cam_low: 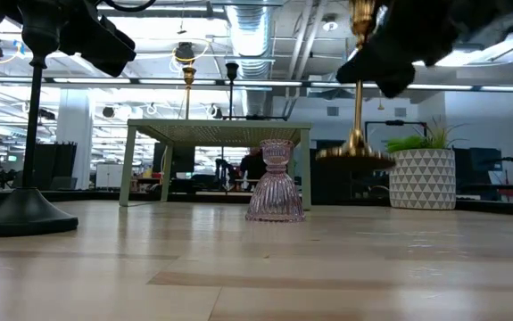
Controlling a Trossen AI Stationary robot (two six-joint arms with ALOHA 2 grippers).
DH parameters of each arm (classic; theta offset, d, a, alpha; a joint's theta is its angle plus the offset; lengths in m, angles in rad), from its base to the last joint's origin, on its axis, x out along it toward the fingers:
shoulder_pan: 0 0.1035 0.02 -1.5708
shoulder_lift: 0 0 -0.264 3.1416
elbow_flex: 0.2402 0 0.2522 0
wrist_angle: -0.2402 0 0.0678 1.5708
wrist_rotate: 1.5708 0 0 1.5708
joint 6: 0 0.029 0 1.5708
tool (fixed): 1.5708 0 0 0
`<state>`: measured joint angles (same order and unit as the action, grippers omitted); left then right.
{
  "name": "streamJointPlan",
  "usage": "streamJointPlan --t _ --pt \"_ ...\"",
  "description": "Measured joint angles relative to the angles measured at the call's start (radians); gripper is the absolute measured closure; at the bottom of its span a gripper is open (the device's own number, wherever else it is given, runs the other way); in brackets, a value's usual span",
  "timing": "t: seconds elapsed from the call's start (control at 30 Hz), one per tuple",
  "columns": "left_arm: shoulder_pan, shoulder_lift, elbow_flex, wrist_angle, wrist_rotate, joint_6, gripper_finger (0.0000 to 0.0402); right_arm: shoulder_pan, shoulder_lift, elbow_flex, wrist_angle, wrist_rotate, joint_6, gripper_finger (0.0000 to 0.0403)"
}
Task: Pick & Place candle stick holders
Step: Put the top gold candle holder on the shelf aligned with the other gold candle holder
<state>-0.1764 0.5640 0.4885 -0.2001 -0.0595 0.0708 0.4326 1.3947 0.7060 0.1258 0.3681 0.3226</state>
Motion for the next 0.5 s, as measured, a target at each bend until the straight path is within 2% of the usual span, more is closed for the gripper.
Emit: streamJointPlan --t 0.1,0.27,0.5 --pt "0.000 0.004 0.000 0.016 0.000 0.000 0.0395 -0.032 -0.042 0.064 -0.143 0.000 -0.018 0.0398" --pt "0.000 0.052 0.000 0.154 -0.006 0.006 0.0381 -0.099 -0.055 0.215 -0.273 -0.005 -0.146 0.0399" --pt "0.012 0.241 0.000 0.315 -0.014 0.026 0.0311 -0.207 -0.019 0.374 -0.306 -0.116 -0.318 0.0400"
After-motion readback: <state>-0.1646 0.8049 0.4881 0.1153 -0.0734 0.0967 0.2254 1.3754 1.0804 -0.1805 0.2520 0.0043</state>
